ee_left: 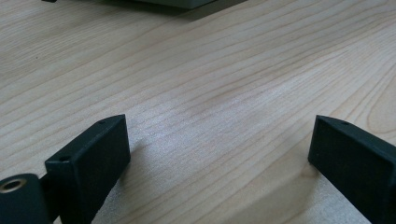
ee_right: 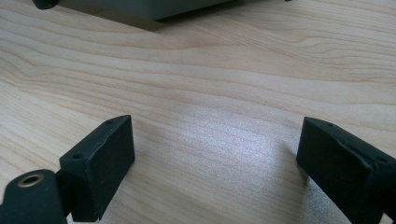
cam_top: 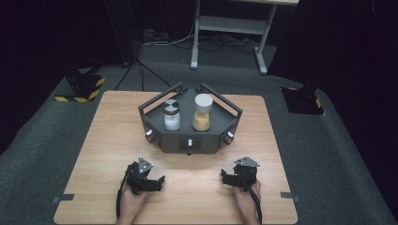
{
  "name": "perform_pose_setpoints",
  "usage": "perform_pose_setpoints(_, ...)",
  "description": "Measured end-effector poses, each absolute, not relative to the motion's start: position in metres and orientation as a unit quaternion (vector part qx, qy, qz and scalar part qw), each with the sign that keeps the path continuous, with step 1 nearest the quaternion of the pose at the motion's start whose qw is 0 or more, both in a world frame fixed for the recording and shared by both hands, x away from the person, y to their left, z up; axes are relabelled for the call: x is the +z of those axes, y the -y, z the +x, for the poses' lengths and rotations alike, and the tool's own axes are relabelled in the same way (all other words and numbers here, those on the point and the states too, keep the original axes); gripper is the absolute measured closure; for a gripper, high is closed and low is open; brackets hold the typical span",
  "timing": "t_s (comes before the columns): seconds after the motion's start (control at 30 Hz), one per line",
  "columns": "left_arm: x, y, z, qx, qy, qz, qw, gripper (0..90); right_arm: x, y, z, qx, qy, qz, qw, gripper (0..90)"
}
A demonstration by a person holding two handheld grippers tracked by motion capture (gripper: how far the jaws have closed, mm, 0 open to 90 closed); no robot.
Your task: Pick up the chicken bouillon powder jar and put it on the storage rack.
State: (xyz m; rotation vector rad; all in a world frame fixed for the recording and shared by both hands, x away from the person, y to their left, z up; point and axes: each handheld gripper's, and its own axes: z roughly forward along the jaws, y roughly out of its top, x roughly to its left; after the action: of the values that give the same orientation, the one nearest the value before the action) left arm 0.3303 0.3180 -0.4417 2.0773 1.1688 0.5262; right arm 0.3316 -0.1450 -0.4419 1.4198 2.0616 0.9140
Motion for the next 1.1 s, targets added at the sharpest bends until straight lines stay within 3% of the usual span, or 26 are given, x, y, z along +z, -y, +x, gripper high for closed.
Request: perform_pose_setpoints(1.1,-0.4416,-0.3178,0.3299,0.203,-0.450,0.799,0.343,5.7,-0.4416,0.1423,0.3330,0.331,-0.749,0.522,0.237,9.8)
